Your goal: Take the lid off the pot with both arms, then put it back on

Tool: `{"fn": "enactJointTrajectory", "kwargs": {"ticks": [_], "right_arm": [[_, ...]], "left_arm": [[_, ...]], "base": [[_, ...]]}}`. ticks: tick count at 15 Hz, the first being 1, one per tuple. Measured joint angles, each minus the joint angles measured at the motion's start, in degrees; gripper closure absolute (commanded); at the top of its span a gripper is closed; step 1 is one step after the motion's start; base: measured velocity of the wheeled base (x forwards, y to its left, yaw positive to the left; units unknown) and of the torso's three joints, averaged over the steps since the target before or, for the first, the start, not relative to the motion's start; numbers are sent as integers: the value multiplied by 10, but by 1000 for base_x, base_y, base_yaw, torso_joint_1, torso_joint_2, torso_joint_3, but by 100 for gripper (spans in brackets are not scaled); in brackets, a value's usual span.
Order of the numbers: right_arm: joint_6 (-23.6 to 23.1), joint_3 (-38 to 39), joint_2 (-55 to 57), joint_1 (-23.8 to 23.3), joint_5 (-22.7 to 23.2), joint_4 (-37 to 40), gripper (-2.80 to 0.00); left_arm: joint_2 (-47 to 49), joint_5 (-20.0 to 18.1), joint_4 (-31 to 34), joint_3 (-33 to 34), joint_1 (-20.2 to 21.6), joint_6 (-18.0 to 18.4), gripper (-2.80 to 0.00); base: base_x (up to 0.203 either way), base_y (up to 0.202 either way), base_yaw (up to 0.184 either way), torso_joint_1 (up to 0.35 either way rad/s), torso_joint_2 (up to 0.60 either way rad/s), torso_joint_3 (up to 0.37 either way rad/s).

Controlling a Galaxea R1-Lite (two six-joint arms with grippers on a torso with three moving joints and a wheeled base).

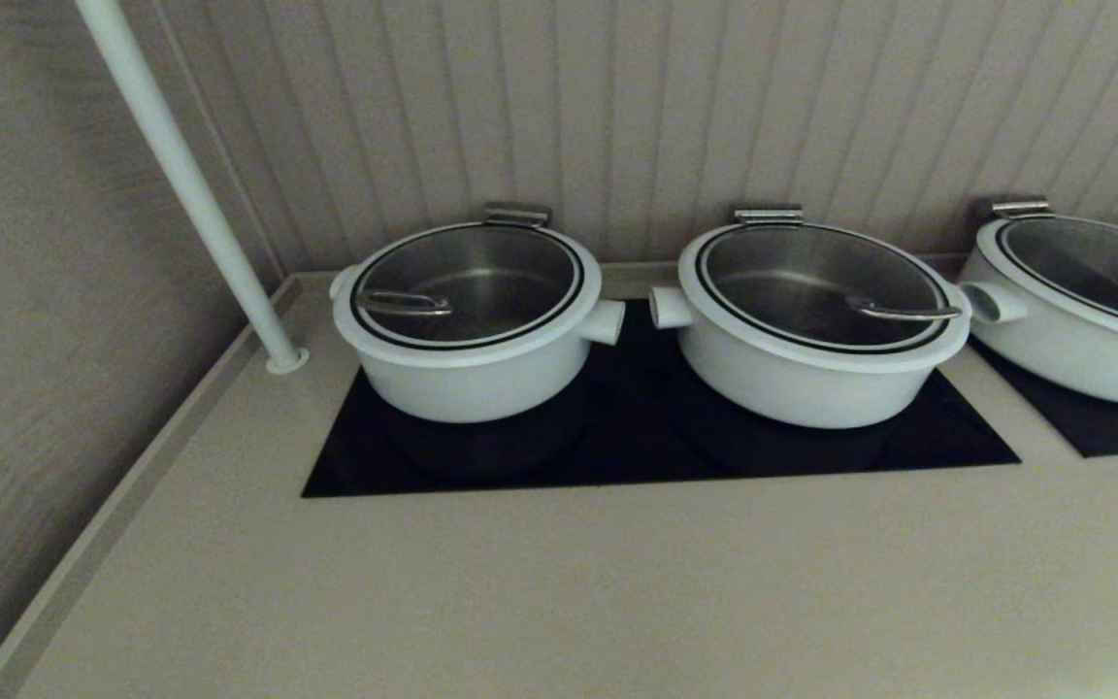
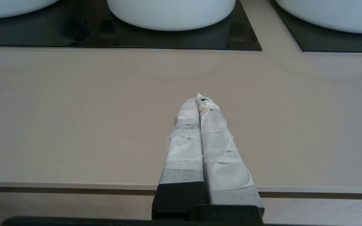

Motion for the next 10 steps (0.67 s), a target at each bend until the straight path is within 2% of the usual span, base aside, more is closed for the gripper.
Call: {"fn": "enactJointTrajectory", "kwargs": {"ticks": [10], "right_arm": [[1, 0, 0, 0, 0, 0, 0]], "left_arm": [[0, 1, 0, 0, 0, -3, 0]], "base": [[0, 0, 0, 0, 0, 0]]}}
